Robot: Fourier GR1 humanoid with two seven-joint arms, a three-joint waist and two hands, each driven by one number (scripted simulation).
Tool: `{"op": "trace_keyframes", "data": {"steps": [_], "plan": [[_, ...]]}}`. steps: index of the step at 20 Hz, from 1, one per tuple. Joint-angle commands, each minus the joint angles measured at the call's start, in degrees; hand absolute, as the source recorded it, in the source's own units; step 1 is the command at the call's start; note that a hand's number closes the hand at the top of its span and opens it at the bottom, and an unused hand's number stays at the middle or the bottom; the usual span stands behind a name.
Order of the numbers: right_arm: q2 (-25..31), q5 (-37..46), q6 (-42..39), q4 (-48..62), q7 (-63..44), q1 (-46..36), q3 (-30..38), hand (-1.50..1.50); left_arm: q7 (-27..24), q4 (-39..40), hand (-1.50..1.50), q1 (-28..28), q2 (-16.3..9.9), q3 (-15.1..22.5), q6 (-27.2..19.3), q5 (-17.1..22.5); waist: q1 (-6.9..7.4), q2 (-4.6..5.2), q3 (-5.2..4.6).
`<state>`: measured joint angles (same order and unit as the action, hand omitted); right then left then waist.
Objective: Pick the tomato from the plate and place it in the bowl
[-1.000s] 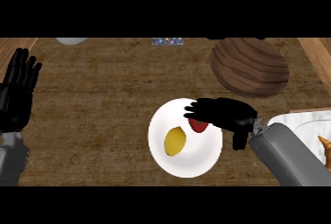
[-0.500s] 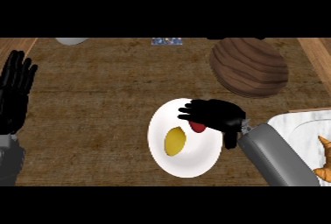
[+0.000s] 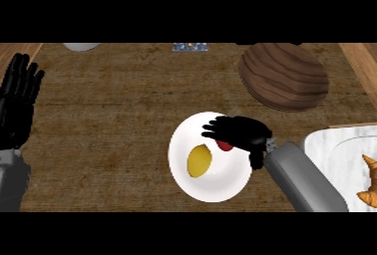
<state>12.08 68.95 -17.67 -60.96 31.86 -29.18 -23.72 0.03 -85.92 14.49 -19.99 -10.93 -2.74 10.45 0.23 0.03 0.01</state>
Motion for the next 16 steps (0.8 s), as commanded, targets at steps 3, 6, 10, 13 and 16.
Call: {"op": "trace_keyframes", "data": {"steps": [3,6,10,13,16], "plan": [[-4.44,3.69,4.22,12.68,-0.84,-5.18,2.99,-1.50,-3.01,1.22,0.00,-1.40,1.36,-0.79,0.75,-0.90,0.32,0.14,-0.01],[-3.26,4.68,6.07,14.83,1.24,-5.45,4.71,-1.50,0.04,-2.15,0.00,-1.87,0.66,-1.90,2.11,0.90,0.24,0.03,0.00],[-3.79,3.62,9.00,12.75,5.81,-4.56,5.06,1.50,-3.45,-0.98,0.00,-2.85,5.76,2.29,-2.99,-4.92,0.13,0.02,0.01],[-5.16,4.55,15.67,19.50,7.45,-8.00,7.25,1.50,0.32,3.55,0.00,3.68,0.82,-1.62,1.24,-0.90,0.27,0.19,0.01],[-3.84,5.29,18.05,18.98,9.96,-4.80,7.46,1.50,-0.50,0.34,0.00,-0.45,2.17,-0.94,0.98,-1.89,0.11,0.04,0.00]]}}
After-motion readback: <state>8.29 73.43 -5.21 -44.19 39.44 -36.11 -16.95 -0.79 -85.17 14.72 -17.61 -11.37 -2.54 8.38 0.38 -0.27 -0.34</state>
